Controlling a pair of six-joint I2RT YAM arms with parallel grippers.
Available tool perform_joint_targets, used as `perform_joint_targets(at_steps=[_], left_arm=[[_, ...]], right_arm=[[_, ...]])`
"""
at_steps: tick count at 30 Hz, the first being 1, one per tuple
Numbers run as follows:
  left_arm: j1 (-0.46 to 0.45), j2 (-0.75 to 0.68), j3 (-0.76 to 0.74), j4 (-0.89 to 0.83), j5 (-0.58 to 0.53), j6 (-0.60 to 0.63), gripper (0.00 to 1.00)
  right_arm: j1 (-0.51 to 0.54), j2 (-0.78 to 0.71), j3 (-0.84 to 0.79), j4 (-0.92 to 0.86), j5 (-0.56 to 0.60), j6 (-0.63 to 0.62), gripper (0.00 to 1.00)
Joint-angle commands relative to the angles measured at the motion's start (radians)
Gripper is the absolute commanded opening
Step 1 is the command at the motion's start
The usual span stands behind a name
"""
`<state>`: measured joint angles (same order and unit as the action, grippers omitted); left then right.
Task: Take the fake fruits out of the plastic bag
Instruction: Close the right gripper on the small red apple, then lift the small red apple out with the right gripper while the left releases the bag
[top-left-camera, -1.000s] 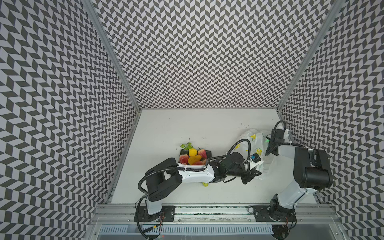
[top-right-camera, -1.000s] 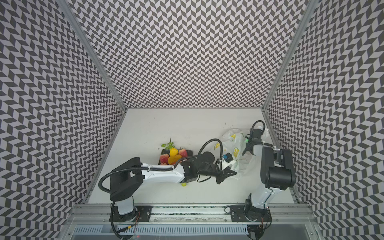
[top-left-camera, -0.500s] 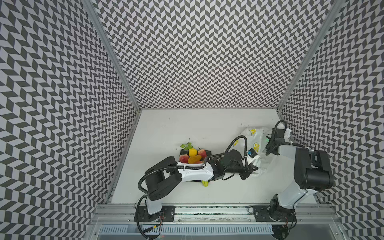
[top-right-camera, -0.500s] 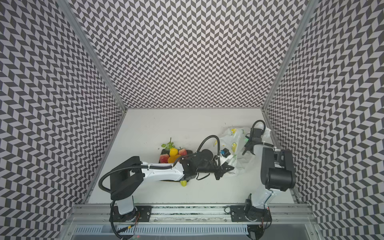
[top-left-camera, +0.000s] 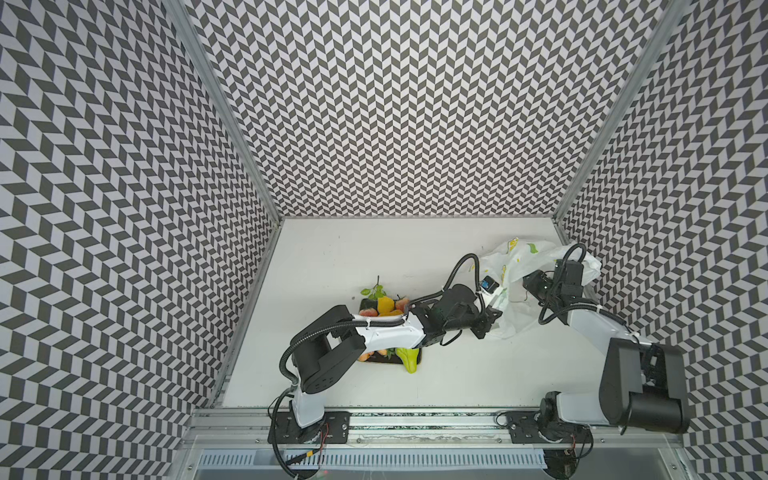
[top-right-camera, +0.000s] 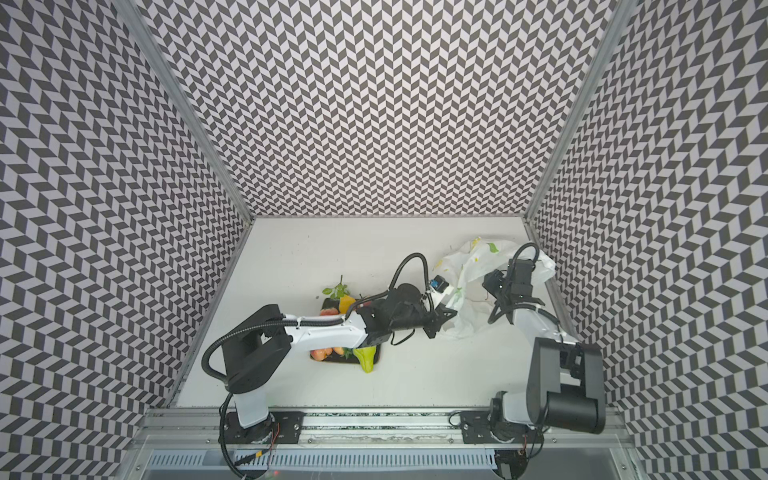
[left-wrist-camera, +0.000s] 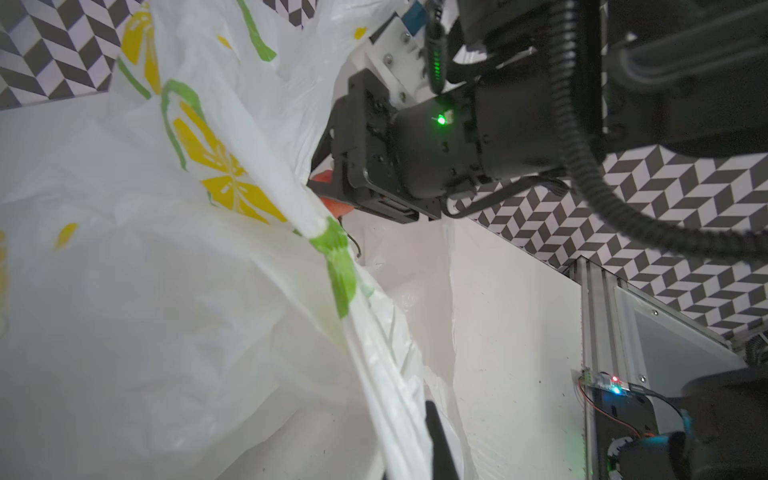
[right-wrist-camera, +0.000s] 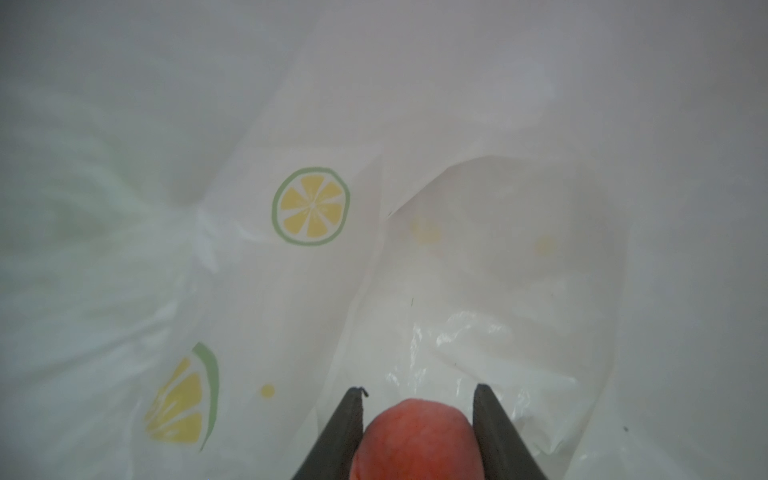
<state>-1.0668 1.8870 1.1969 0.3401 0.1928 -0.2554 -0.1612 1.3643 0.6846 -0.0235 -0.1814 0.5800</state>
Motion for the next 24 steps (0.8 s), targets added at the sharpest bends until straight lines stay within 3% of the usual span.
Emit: perform_joint_targets(at_steps=[1,12,22,24], left_arm=[[0.026,0.034,0.058,-0.022,-0.025,-0.021,0.0],[0.09,0.119,0.175,-0.054,-0.111,-0.065,0.0],[0.133,0.206,0.296,-0.117,-0.107,-0.057,0.0],[0.133,0.207,0.299,-0.118,-0.105,-0.054,0.07]], right_arm=[[-0.006,-0.072,-0.017,0.003,-0.07,-0.018,0.33],[-0.006,-0.249,-0.088,-0.061,-0.128,-0.009,0.33],[-0.006,-0.428,-0.116,-0.171,-0.159,-0.004,0.33],[-0.006,-0.472,-0.121,-0.199,-0.157,-0.005,0.33]])
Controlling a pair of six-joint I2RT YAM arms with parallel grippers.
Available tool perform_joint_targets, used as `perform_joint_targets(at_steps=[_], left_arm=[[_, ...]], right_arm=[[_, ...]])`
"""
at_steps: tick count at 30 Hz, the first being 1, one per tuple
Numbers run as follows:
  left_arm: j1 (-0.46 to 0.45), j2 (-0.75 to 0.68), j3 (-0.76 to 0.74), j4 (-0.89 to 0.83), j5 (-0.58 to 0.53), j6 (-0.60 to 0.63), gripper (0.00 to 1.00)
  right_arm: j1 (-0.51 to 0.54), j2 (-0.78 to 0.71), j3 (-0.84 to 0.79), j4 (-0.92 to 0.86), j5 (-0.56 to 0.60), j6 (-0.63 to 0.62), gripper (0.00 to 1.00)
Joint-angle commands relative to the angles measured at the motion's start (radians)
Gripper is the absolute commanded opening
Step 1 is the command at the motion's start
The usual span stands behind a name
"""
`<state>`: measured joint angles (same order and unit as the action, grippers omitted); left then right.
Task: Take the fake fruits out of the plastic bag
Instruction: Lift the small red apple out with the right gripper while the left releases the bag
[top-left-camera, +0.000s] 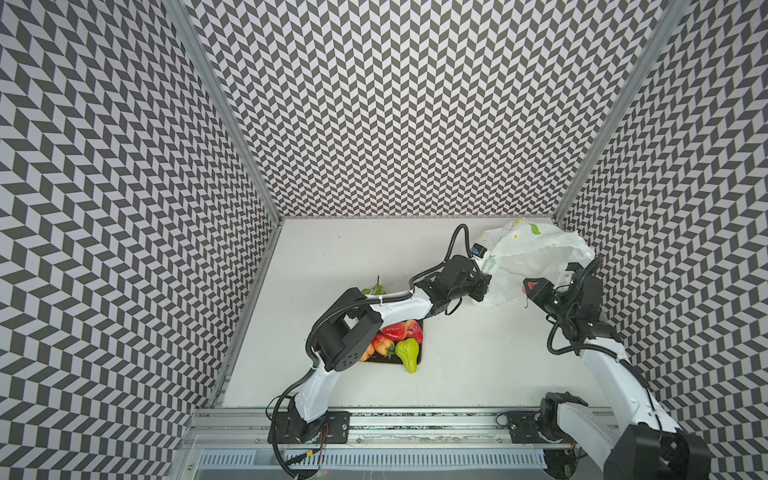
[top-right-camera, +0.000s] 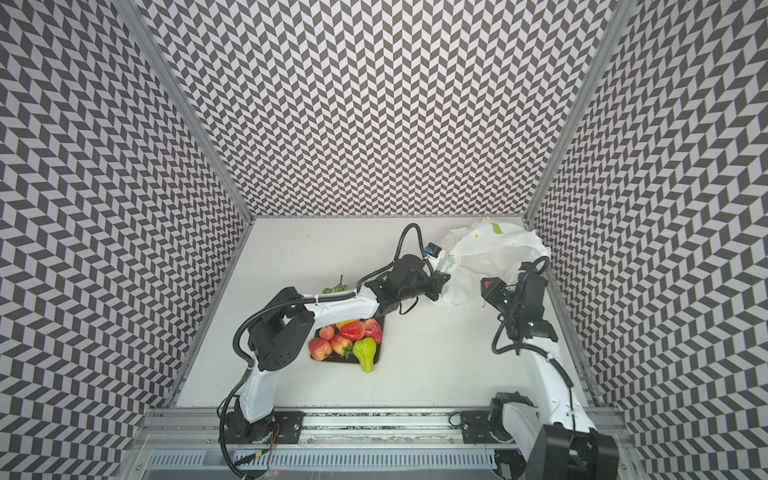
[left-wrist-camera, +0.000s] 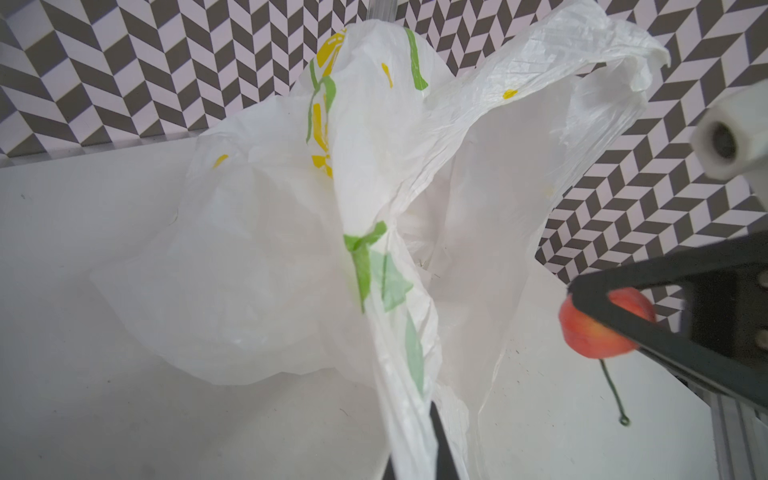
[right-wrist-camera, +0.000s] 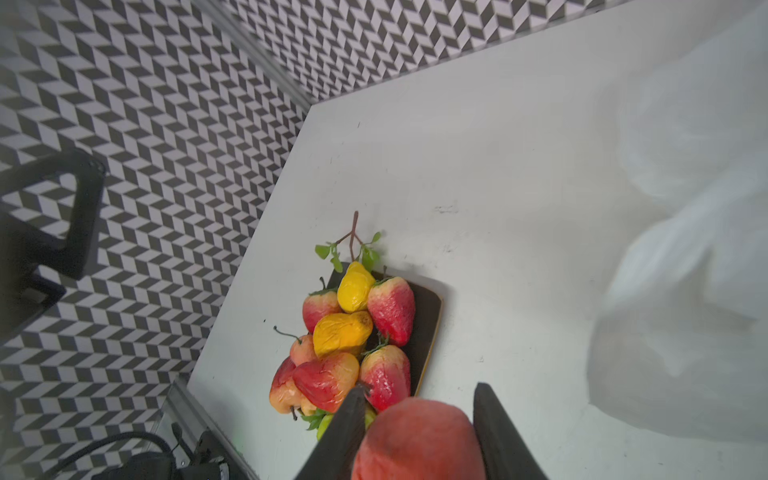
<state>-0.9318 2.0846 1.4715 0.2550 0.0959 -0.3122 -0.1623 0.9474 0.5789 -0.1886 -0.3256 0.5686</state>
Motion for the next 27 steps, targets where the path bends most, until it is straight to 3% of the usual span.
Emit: perform_joint_targets(at_steps=[1,3,6,11,19,27], left_arm=[[-0.003,0.007,0.021,-0.032,-0.007,0.0,0.14],[-0.004,-0.02,-0.012,-0.005,-0.026,-0.017,0.35],[-0.011,-0.075,-0.068,0.043,-0.051,-0.02,0.55],[-0.025,-0.179,-0.115,0.044,-0.071,0.01,0.7],[-0.031,-0.399,-0.235,0.03,-0.121,0.056,0.79],[0.002,-0.693,-0.425,0.001,-0.281,0.039,0.77]], right_arm=[[-0.005,-0.074,-0.016,-0.046,-0.012,0.002,0.33],[-0.005,-0.109,-0.005,-0.074,-0.012,-0.009,0.33],[-0.005,-0.14,0.022,-0.119,-0.006,-0.027,0.33],[-0.003,-0.167,0.055,-0.156,-0.011,-0.061,0.33],[0.043,-0.197,0.113,-0.215,-0.051,-0.131,0.33],[0.371,-0.144,0.186,-0.199,0.112,-0.1,0.33]])
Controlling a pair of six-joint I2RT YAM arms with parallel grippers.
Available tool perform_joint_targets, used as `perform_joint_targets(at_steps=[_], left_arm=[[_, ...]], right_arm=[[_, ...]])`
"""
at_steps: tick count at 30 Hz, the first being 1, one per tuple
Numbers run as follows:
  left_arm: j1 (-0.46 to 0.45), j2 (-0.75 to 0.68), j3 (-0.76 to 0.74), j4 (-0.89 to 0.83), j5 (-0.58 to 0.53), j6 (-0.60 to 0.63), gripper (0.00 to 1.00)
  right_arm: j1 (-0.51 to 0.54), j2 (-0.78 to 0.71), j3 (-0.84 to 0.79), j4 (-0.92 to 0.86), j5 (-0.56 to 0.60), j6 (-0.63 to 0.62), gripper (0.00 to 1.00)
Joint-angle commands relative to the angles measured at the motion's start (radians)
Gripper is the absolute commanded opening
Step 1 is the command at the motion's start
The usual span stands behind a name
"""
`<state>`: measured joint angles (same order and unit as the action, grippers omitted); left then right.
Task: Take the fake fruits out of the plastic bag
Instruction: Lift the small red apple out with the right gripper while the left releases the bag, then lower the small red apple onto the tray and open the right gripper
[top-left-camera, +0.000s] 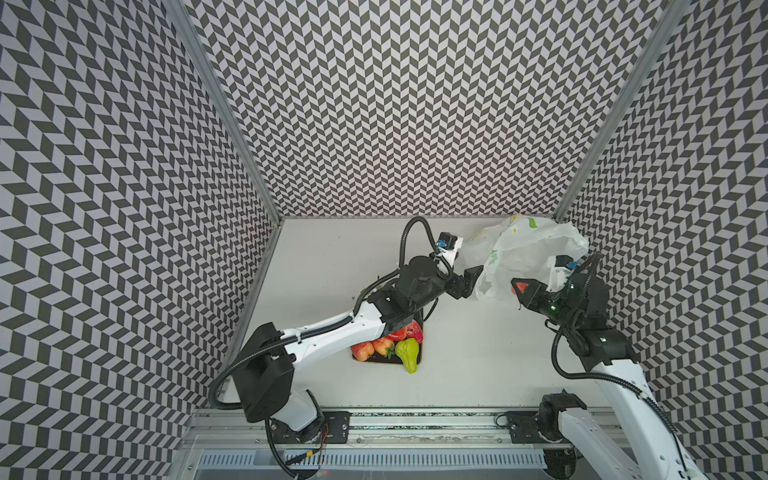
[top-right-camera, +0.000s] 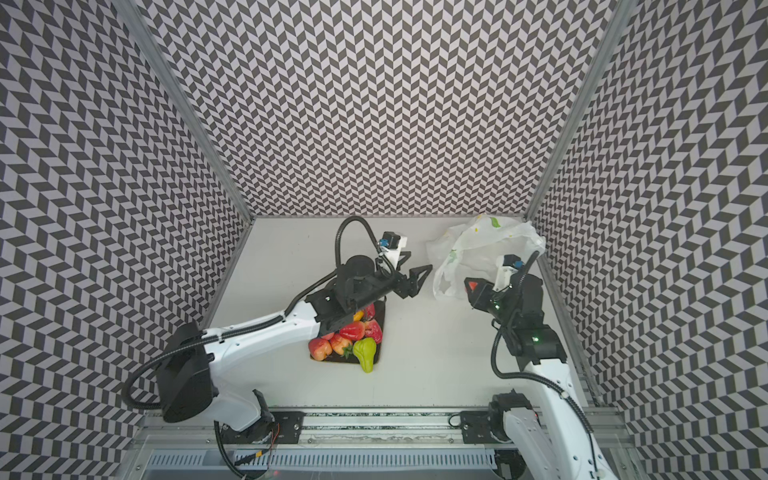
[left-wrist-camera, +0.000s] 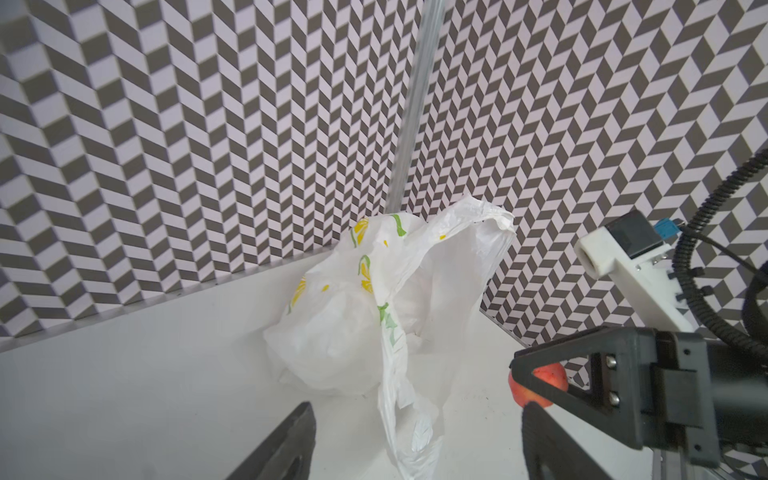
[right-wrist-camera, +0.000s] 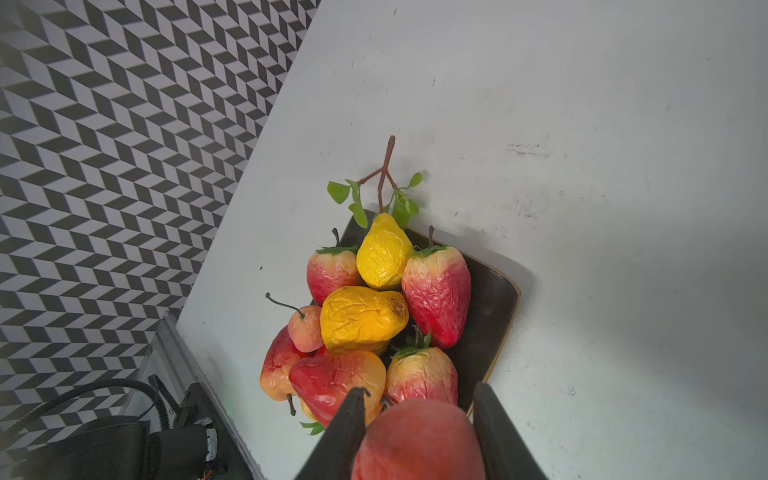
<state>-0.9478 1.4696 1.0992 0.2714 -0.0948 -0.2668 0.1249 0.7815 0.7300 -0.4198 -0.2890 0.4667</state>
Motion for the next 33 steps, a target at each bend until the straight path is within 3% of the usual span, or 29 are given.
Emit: perform_joint_targets(at_steps=[1,8,15,26,33], left_arm=[[0.034,-0.121,-0.087,-0.022,-0.103,-0.017,0.77],[0.168,-0.385,-0.291,-0.099,-0.149,-0.1,0.75],[0.274,-0.577,-0.422,-0.181,-0.178,-0.169,0.73],[0.338,-0.742,-0.527,-0.263,-0.227,-0.211,0.72],[0.348,-0.801,-0.568,-0.287,-0.281,-0.222,0.71]], right_arm=[[0.132,0.038,0.045,0.042,0.102,0.007,0.33],[0.398,0.178,0.096,0.123,0.185,0.009,0.32],[0.577,0.395,0.144,0.233,0.186,-0.005,0.32],[0.631,0.751,0.239,0.397,0.083,-0.018,0.33],[0.631,0.863,0.273,0.437,0.035,-0.03,0.33]])
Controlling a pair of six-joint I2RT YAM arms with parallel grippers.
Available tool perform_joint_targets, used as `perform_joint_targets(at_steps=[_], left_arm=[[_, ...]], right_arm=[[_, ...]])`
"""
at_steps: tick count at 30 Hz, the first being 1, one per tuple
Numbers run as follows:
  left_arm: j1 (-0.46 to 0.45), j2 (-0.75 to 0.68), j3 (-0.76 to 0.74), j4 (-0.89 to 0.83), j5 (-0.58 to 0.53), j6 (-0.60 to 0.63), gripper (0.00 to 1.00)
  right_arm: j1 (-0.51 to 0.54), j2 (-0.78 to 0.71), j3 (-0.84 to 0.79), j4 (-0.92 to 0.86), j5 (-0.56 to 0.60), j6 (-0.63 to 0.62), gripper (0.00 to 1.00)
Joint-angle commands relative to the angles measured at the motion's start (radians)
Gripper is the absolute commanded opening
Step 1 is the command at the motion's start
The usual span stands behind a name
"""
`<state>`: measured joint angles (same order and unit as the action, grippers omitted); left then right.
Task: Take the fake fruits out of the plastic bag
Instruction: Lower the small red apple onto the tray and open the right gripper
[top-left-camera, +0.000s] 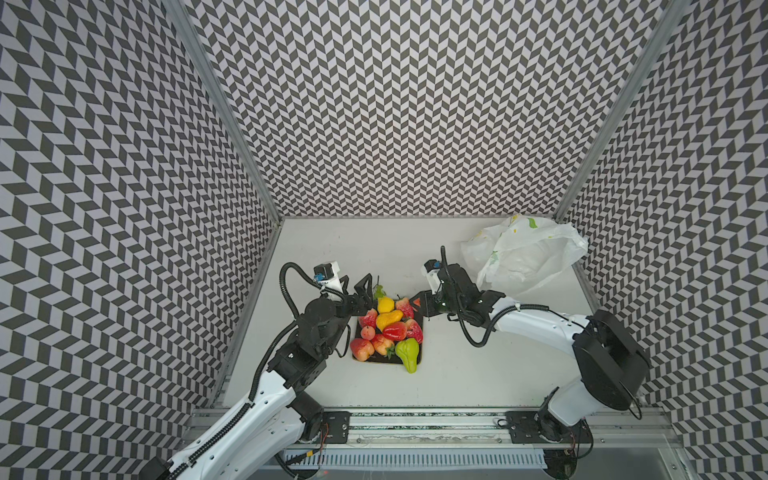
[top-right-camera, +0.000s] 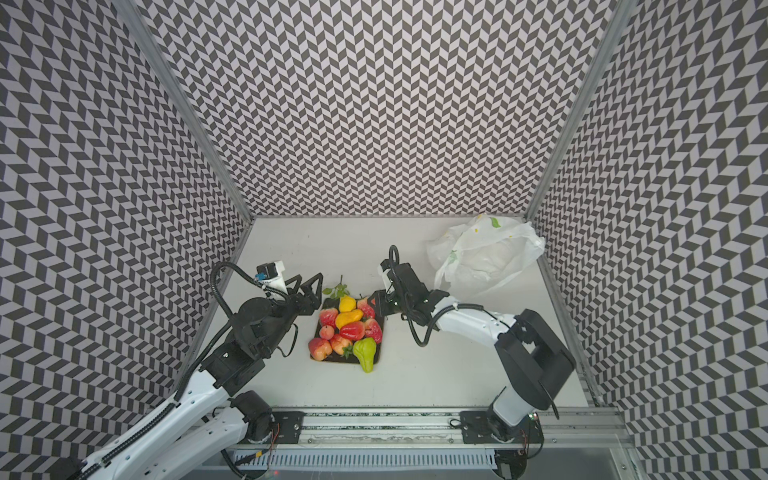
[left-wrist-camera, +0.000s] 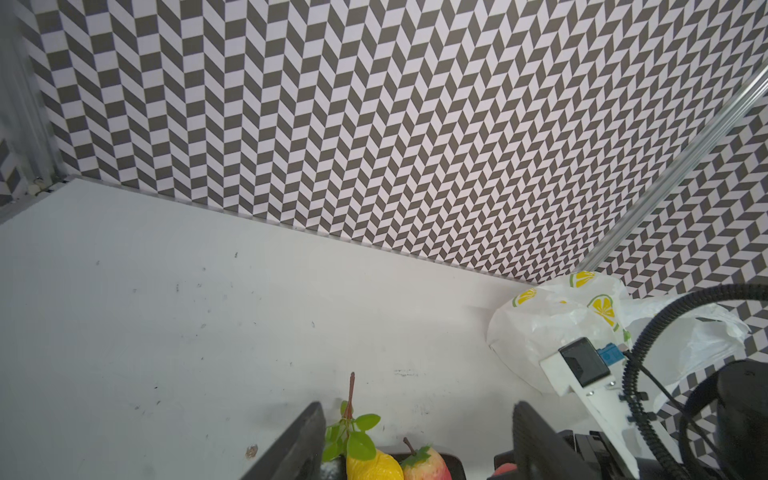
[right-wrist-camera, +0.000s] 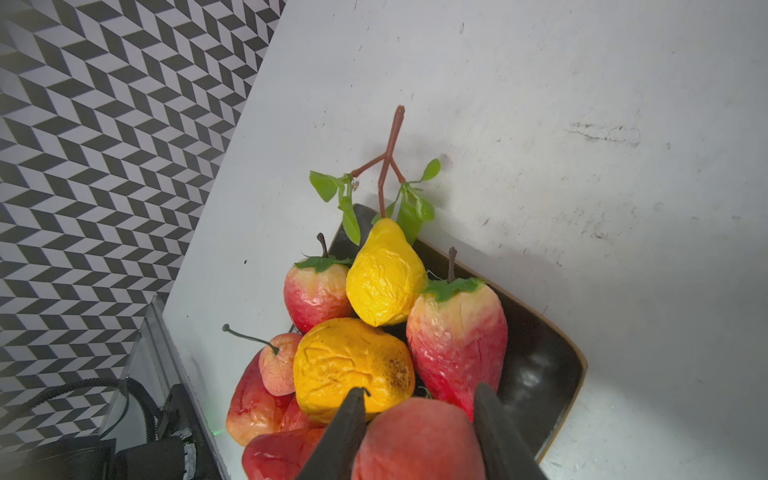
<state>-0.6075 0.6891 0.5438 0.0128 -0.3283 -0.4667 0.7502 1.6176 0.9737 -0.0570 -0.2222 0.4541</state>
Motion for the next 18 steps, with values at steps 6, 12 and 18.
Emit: perform_joint_targets(at_steps=[6,12,18], left_arm=[[0.015,-0.032,-0.021,-0.032,-0.084,-0.026,0.71],[0.02,-0.037,-0.022,-0.03,-0.106,-0.029,0.71],[0.025,-0.063,-0.025,-0.059,-0.141,-0.031,0.7]], right_arm=[[0.012,0.065,0.072,0.076,-0.044,-0.03,0.33],[0.041,0.117,0.164,0.013,-0.011,-0.107,0.33],[0.085,0.141,0.265,-0.096,0.037,-0.198,0.33]])
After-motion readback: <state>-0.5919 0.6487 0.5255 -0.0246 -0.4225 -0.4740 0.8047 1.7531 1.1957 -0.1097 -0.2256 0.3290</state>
